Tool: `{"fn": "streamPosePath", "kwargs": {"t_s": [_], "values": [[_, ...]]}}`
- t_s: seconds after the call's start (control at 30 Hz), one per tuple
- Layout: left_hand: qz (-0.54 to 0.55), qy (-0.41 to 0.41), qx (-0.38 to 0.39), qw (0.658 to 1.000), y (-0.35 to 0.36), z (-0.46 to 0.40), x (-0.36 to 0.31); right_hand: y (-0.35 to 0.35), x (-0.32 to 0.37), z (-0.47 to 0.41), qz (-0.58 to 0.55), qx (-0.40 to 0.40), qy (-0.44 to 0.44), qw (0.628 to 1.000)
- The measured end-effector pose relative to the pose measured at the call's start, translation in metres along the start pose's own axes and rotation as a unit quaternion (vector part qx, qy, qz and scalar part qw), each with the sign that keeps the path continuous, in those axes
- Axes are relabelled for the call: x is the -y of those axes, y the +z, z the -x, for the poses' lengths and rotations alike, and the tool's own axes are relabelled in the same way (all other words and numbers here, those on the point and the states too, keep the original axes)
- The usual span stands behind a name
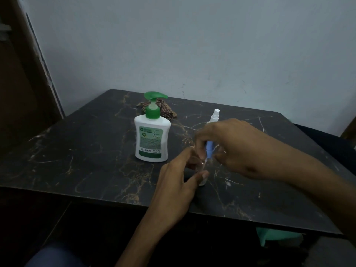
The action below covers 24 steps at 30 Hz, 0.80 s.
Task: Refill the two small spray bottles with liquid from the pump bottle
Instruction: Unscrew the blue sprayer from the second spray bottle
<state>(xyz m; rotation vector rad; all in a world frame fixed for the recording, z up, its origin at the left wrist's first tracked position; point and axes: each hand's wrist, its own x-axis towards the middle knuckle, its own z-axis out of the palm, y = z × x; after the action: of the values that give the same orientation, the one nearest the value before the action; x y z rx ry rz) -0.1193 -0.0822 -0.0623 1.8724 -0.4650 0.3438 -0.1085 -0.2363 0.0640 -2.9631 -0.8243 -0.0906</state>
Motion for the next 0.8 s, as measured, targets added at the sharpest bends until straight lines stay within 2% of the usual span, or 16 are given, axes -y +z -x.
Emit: {"fn": "streamPosePath", "kwargs": {"t_s": [0.23, 0.4, 0.57, 0.8], "values": [[0.011, -0.013, -0.005, 1.000, 0.000, 0.000, 0.001, -0.008, -0.014, 0.000, -0.074, -0.013, -0.048, 0.996], [-0.004, -0.014, -0.003, 1.000, -0.001, 0.000, 0.000, 0.000, -0.010, -0.001, 0.023, -0.056, -0.016, 0.998], [-0.007, -0.010, -0.004, 1.000, -0.001, 0.000, -0.001, 0.011, -0.005, -0.004, 0.035, -0.039, -0.009, 0.999], [-0.008, -0.009, -0.001, 1.000, -0.001, -0.001, 0.002, -0.017, -0.006, 0.003, -0.013, -0.008, -0.021, 1.000]]}}
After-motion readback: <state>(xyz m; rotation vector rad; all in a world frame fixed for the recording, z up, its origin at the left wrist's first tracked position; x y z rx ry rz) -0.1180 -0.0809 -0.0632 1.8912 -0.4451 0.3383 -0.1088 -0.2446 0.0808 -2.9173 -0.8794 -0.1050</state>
